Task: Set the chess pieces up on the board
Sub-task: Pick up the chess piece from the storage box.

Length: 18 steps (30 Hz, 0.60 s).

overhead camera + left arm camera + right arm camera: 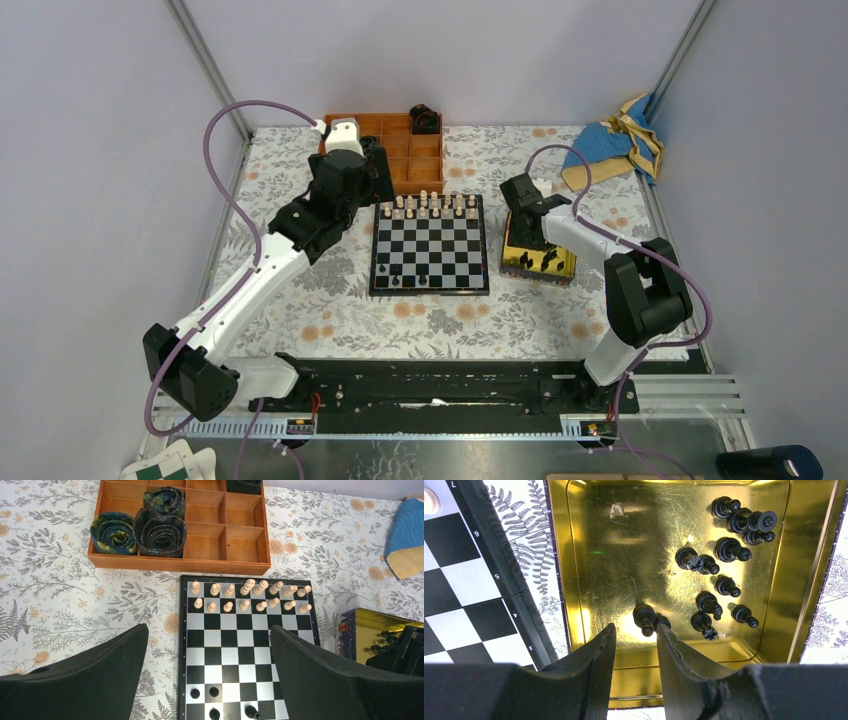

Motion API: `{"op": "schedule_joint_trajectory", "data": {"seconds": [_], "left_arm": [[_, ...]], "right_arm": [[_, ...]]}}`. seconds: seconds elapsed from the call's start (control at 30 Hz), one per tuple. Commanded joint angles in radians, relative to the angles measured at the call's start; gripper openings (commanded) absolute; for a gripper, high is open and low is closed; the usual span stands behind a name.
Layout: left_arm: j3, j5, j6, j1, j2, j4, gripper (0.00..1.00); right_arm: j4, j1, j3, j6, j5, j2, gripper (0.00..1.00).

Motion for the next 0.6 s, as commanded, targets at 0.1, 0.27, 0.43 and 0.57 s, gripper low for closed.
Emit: {"op": "schedule_joint_trajectory", "data": {"seconds": [0.1, 0.27, 0.43, 0.57], "left_arm": [[0.008, 0.010, -0.015, 0.009, 0.000, 0.034, 0.99], [0.003, 0.016, -0.019, 0.011, 0.002, 0.036, 0.99], [0.002, 0.023, -0.023, 0.011, 0.008, 0.035, 0.99], [0.001, 0.024, -0.025, 0.012, 0.007, 0.036, 0.99]], "right_arm": [[0.016, -0.006, -0.012, 0.017, -0.001, 0.006, 0.41], [0.019, -0.005, -0.027, 0.019, -0.005, 0.007, 0.41], [0.024, -0.006, -0.031, 0.020, -0.009, 0.012, 0.40], [0.028, -0.008, -0.034, 0.019, -0.010, 0.016, 0.38]]}}
